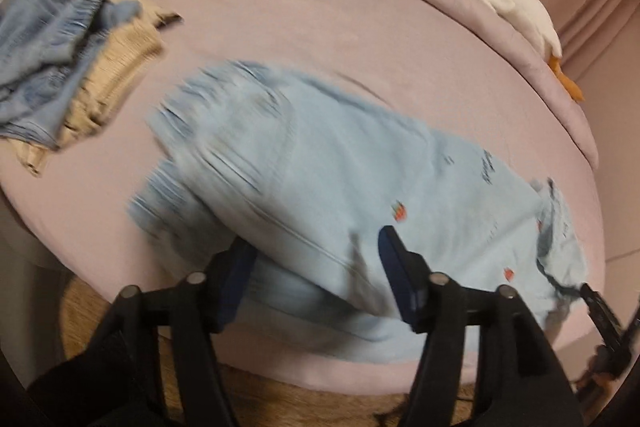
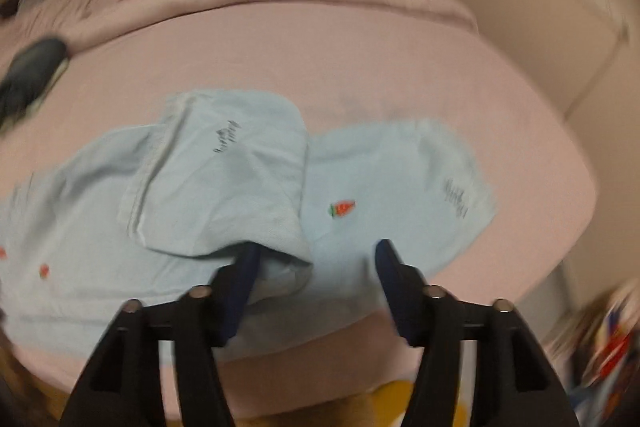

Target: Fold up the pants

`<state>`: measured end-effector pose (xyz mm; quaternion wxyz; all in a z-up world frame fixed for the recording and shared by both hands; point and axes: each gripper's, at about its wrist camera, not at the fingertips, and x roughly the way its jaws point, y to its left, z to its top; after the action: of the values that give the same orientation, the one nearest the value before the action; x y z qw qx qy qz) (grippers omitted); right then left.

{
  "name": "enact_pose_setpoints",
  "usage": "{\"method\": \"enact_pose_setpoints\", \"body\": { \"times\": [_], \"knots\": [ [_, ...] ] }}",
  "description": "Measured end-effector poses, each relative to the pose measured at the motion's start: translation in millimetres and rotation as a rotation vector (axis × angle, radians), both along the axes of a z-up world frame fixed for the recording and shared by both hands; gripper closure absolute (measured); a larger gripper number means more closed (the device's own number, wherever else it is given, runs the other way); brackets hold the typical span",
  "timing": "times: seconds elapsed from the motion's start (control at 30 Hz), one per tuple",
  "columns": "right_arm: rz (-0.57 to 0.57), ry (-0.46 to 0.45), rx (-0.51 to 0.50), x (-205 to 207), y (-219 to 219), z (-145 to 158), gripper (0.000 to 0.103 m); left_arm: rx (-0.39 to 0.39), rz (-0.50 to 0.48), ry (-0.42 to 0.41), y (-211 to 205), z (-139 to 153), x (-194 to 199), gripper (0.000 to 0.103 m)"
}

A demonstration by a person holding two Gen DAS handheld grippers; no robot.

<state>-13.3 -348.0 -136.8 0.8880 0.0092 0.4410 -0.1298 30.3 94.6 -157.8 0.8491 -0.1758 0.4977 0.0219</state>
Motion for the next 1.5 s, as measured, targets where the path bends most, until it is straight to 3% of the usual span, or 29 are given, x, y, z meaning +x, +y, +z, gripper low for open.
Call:
{"method": "enact_pose_setpoints", "body": {
  "times": [0.13,0.23,0.3,0.37,0.43,0.47,0.57,0.63,0.8,0.87,0.97,1.03,1.17,1.23,1.3,1.4,1.5],
  "knots": [
    [0.165,-0.022,-0.010,12,35,16,0.040,-0.023,0.050,0.020,16,-5,10,0.040],
    [0.239,0.012,-0.014,34,60,3,0.040,-0.054,0.068,0.031,24,-12,20,0.042],
    [0.274,0.060,0.022,50,73,-14,0.040,-0.082,0.072,0.044,29,-15,25,0.064],
    [0.275,0.104,0.042,61,78,-33,0.040,-0.117,0.064,0.044,32,-19,27,0.075],
    [0.254,0.101,0.018,67,79,-46,0.050,-0.121,0.056,0.036,30,-19,27,0.084],
    [0.244,0.092,0.016,68,76,-48,0.077,-0.126,0.053,0.032,30,-18,26,0.086],
    [0.193,0.032,0.109,66,51,-38,0.087,-0.168,0.040,0.016,35,-3,17,0.089],
    [0.147,-0.057,0.177,59,21,-9,0.087,-0.202,0.026,-0.015,38,12,10,0.089],
    [-0.047,-0.274,0.281,20,-96,54,0.087,-0.204,-0.012,-0.019,37,24,-4,0.089],
    [-0.134,-0.300,0.288,6,-131,55,0.087,-0.165,-0.015,0.009,34,14,-6,0.089],
    [-0.240,-0.273,0.356,-5,-188,29,0.087,-0.151,-0.013,0.079,31,-9,-4,0.087],
    [-0.273,-0.205,0.414,-7,-208,-7,0.087,-0.137,-0.020,0.109,27,-20,0,0.087],
    [-0.349,-0.090,0.509,-15,-220,-67,0.087,-0.056,-0.056,0.101,17,-17,5,0.083],
    [-0.373,-0.105,0.562,-23,-219,-72,0.086,-0.062,-0.058,0.103,17,-15,8,0.082],
    [-0.396,-0.146,0.616,-35,-225,-67,0.071,-0.082,-0.039,0.112,22,-13,9,0.074],
    [-0.452,-0.186,0.538,-55,-221,-46,0.044,-0.098,-0.020,0.105,28,-13,8,0.069],
    [-0.434,-0.199,0.535,-63,-213,-35,0.043,-0.090,0.000,0.104,30,-11,8,0.063]
  ]
}}
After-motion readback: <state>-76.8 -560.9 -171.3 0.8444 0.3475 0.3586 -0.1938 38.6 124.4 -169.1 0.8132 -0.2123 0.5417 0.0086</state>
